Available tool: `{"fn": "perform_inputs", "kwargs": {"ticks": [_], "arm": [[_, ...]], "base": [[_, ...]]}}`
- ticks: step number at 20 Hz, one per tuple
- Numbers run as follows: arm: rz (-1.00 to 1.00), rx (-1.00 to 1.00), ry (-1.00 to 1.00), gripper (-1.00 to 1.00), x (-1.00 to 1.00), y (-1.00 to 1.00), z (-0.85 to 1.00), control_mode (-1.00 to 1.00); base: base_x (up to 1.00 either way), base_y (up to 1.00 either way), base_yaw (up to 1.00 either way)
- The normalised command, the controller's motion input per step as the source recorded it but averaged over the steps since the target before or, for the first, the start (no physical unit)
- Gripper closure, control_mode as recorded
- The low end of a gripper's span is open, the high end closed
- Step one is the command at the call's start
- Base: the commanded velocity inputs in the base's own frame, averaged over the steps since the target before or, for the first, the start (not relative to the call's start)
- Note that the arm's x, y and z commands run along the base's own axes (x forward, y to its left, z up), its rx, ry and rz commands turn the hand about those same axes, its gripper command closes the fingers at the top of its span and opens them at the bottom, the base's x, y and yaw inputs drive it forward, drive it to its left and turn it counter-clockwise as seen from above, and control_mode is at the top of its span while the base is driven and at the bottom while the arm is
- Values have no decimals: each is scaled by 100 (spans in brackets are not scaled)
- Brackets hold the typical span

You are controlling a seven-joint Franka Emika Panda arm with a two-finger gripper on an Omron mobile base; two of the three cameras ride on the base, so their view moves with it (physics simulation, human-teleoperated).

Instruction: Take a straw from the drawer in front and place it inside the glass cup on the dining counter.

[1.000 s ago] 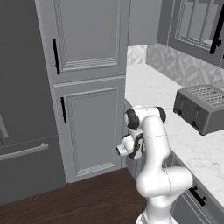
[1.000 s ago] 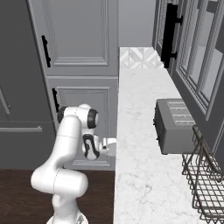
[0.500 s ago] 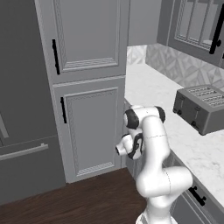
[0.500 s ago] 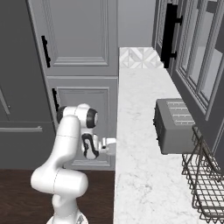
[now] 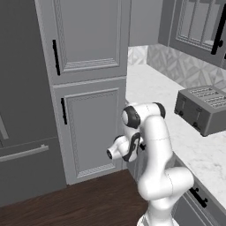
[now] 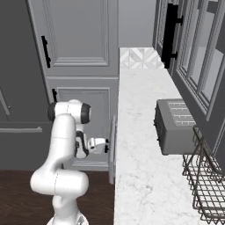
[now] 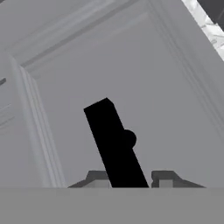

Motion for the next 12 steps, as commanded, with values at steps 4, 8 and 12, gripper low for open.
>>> {"fn": "perform_inputs", "kwargs": {"ticks": [4,8,12], "arm": [[10,2,-8,100,-25,100,-28,-100],[9,1,-8,100,-27,100,-21,-100],[3,4,-15,100,-34,100,-10,-100]], "base": [[0,0,0],[0,0,0],[0,0,0]]}}
